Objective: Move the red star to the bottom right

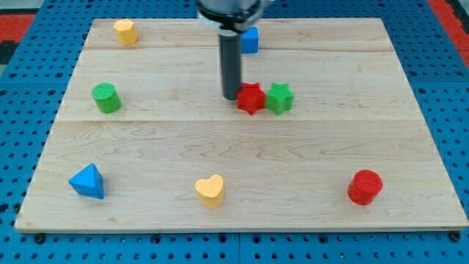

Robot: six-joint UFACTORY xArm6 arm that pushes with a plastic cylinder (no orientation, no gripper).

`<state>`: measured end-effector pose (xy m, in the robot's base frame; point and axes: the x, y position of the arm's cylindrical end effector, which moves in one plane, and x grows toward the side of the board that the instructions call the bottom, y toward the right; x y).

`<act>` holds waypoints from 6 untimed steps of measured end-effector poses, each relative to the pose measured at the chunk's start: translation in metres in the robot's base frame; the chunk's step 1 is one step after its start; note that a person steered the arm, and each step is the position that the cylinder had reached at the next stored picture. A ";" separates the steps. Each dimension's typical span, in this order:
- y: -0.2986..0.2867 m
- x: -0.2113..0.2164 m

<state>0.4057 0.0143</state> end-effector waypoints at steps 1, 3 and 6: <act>-0.008 0.035; 0.012 -0.004; 0.064 0.102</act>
